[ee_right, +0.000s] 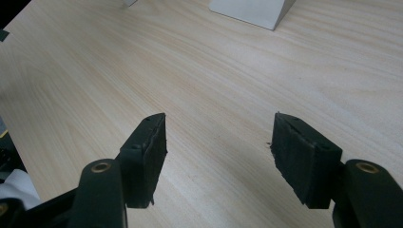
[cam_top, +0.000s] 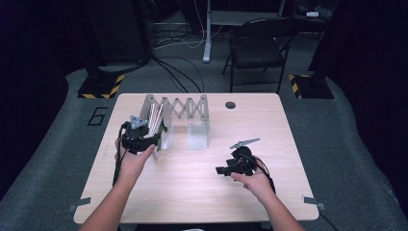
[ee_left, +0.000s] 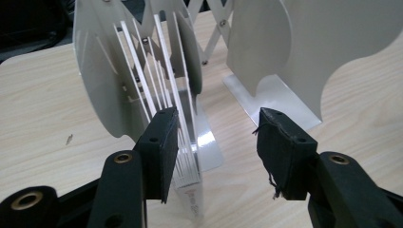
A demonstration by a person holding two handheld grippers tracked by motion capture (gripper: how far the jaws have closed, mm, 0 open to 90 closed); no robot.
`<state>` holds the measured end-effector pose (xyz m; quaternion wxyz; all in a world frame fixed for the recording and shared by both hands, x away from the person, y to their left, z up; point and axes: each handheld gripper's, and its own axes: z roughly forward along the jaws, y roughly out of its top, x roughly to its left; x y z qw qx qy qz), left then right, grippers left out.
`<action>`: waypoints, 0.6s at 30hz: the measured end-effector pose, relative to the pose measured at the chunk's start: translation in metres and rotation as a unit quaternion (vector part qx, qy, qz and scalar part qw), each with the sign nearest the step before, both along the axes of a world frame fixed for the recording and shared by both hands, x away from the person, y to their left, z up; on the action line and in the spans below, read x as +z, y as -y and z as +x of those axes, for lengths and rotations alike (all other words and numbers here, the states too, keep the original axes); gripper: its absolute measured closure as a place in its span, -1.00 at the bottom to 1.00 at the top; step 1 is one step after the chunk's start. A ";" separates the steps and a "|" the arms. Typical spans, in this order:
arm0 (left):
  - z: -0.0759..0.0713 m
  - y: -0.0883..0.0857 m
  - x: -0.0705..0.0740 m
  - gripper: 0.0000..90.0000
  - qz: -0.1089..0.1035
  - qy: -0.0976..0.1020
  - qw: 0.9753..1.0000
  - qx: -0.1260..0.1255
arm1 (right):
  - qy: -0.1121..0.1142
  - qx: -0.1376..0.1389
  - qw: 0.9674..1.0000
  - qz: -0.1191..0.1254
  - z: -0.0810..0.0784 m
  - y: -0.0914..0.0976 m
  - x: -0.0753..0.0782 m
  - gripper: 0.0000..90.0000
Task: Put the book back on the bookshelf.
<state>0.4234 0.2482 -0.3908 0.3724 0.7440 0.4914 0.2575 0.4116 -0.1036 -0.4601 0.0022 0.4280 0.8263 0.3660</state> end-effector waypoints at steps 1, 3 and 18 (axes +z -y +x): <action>-0.001 0.001 0.000 0.09 -0.001 -0.001 1.000 -0.004 | 0.000 0.000 1.000 -0.001 0.000 0.000 0.000 -0.19; -0.004 0.002 0.001 0.08 0.002 -0.006 1.000 -0.014 | -0.001 0.003 1.000 -0.003 0.000 0.000 0.000 -0.19; -0.029 0.021 -0.003 0.01 -0.010 -0.001 0.997 -0.071 | 0.003 0.005 1.000 -0.005 0.000 0.000 -0.001 -0.19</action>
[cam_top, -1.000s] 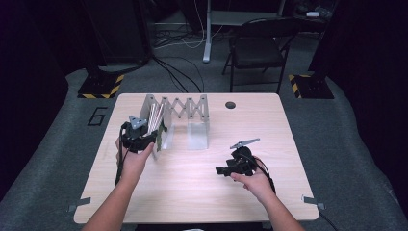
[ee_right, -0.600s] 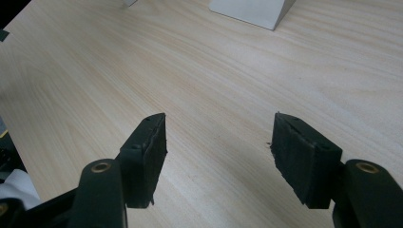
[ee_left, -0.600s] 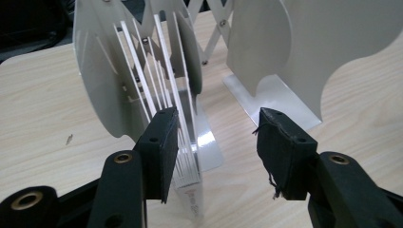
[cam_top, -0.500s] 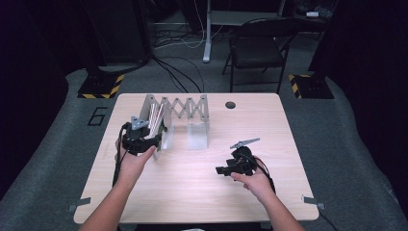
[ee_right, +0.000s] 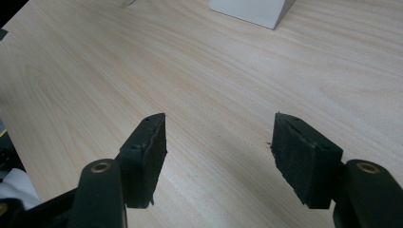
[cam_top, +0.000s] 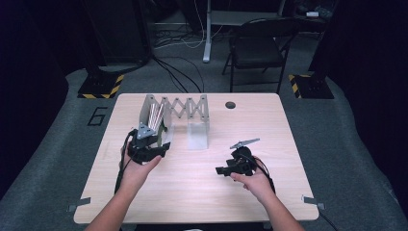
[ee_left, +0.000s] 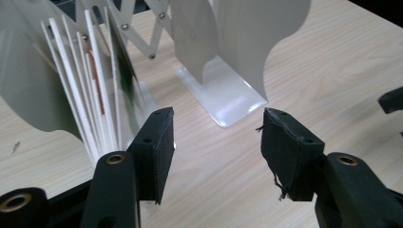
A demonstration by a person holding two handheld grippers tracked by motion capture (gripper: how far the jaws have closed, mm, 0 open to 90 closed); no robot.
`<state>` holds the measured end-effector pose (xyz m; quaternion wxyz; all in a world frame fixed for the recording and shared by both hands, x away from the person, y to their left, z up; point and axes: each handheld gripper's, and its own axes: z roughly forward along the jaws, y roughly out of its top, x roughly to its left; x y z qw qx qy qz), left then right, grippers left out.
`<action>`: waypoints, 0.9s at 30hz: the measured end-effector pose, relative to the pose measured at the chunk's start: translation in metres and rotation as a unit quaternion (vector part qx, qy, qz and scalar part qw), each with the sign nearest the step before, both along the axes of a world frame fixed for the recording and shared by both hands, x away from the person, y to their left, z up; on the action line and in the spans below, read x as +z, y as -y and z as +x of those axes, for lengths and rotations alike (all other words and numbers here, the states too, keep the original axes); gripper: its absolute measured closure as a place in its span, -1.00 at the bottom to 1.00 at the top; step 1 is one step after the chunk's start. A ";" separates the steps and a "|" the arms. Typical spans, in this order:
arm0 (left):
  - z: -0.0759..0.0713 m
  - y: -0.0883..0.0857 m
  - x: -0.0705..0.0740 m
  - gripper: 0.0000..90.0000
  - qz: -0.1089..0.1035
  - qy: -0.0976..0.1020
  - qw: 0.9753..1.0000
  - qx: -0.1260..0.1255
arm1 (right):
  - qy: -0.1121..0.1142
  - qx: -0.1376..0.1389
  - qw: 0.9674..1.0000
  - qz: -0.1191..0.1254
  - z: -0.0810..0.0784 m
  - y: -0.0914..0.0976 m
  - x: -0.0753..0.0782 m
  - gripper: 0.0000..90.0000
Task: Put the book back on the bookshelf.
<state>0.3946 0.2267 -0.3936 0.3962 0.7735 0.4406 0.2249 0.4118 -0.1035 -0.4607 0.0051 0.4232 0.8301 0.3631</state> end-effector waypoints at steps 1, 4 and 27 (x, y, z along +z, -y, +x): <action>-0.002 0.001 -0.001 0.01 0.000 0.000 1.000 -0.003 | 0.000 0.000 1.000 -0.002 0.000 0.000 0.000 -0.19; -0.006 0.005 -0.004 0.00 0.004 -0.001 1.000 -0.013 | -0.002 -0.002 1.000 -0.001 0.000 0.000 -0.001 -0.19; -0.035 0.015 -0.032 -0.01 0.003 -0.014 0.997 -0.072 | 0.004 -0.015 1.000 0.002 0.000 0.005 0.001 -0.19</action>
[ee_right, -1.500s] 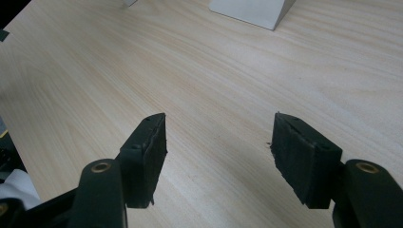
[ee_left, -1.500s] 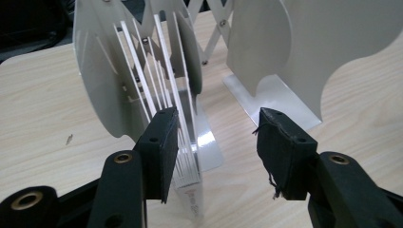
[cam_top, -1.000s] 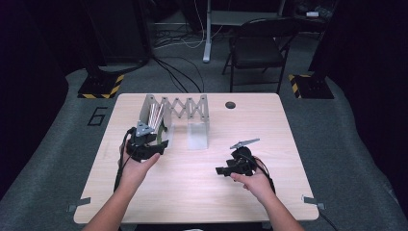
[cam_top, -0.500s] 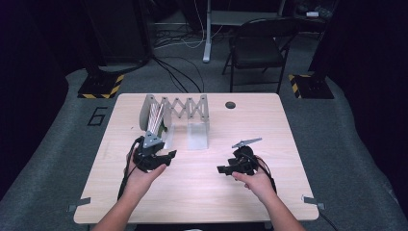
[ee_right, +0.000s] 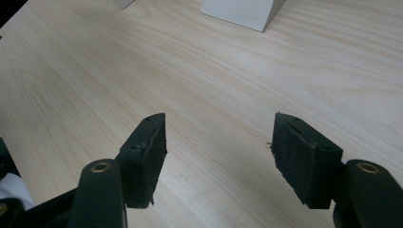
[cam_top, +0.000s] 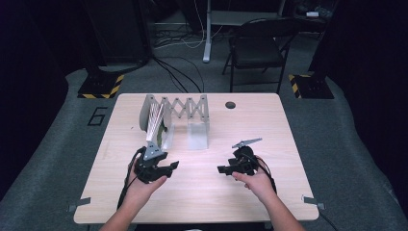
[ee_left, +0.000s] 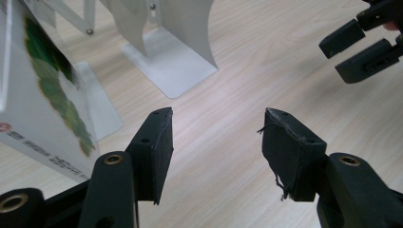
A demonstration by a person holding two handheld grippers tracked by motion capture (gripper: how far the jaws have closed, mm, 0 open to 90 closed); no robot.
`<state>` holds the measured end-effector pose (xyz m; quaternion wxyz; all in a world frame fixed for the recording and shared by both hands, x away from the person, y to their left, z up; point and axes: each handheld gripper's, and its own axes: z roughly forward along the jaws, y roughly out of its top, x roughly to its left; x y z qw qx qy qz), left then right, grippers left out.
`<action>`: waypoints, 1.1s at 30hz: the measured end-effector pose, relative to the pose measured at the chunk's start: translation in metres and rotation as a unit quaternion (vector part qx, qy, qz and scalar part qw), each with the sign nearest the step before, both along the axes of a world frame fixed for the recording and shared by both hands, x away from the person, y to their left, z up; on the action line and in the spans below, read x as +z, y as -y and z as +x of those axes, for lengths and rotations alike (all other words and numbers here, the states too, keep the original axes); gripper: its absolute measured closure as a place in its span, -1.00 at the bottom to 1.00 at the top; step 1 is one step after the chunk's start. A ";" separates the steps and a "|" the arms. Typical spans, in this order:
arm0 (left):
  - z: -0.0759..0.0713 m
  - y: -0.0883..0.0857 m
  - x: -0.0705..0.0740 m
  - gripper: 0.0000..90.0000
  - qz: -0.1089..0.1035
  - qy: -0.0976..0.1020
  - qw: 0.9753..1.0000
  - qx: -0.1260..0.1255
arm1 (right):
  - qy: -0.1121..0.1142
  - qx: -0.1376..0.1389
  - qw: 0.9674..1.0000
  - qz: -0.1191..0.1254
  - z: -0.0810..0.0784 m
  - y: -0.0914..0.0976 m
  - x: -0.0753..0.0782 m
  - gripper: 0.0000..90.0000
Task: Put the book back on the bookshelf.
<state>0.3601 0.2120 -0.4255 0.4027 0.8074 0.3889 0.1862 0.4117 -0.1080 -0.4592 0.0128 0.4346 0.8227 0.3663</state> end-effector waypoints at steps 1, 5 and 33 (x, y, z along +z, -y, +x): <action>-0.001 0.000 -0.002 -0.01 0.003 -0.001 1.000 -0.002 | 0.002 0.001 1.000 -0.001 0.000 0.000 0.000 -0.19; -0.007 0.000 -0.012 -0.01 -0.006 -0.006 1.000 -0.012 | -0.001 0.002 1.000 0.000 -0.001 -0.001 0.000 -0.19; -0.006 0.000 -0.063 -0.03 0.029 -0.028 0.998 -0.046 | 0.003 0.006 1.000 -0.009 0.000 -0.001 -0.002 -0.19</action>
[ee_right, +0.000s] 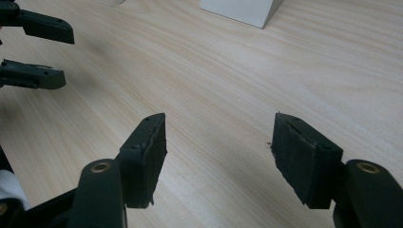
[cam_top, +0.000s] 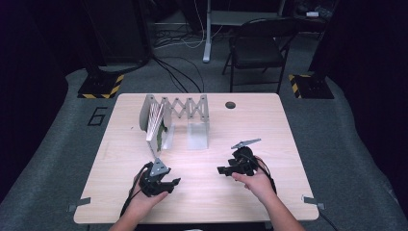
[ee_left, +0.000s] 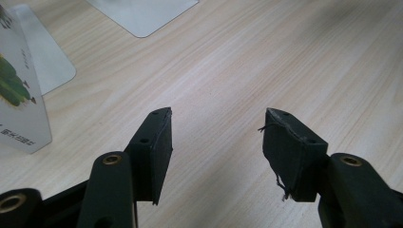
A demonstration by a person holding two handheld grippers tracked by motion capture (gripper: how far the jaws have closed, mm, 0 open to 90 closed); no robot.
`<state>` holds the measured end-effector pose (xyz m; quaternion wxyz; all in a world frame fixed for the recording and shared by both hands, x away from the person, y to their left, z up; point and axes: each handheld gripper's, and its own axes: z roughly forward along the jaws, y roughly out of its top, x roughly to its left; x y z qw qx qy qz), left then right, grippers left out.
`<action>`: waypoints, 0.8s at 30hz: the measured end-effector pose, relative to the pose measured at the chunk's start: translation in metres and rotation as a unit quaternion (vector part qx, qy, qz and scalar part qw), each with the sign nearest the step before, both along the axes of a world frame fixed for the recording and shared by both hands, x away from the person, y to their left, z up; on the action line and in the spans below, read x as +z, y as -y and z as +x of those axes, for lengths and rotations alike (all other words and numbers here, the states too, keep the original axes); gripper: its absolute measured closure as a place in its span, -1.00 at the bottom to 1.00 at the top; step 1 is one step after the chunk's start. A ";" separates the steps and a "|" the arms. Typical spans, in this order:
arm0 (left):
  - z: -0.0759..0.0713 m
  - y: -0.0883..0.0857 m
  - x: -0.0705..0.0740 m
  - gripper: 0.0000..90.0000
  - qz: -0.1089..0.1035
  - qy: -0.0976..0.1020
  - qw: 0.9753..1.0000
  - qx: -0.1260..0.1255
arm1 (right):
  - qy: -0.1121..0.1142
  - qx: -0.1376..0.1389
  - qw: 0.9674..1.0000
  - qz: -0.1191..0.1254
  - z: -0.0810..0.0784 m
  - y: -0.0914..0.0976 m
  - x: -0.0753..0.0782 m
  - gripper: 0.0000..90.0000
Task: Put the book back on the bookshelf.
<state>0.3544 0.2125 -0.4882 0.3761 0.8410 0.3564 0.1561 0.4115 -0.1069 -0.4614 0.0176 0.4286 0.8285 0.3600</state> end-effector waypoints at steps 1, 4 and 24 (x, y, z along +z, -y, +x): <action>0.000 0.000 -0.001 -0.03 0.001 0.000 1.000 0.000 | 0.000 0.000 1.000 0.000 0.000 0.000 0.000 -0.19; 0.000 0.002 -0.003 -0.03 0.003 -0.003 1.000 0.000 | 0.001 0.000 1.000 -0.001 0.000 0.000 0.000 -0.19; 0.004 0.012 -0.013 -0.05 0.019 -0.023 0.999 -0.017 | -0.003 0.004 1.000 -0.011 0.000 -0.002 -0.003 -0.20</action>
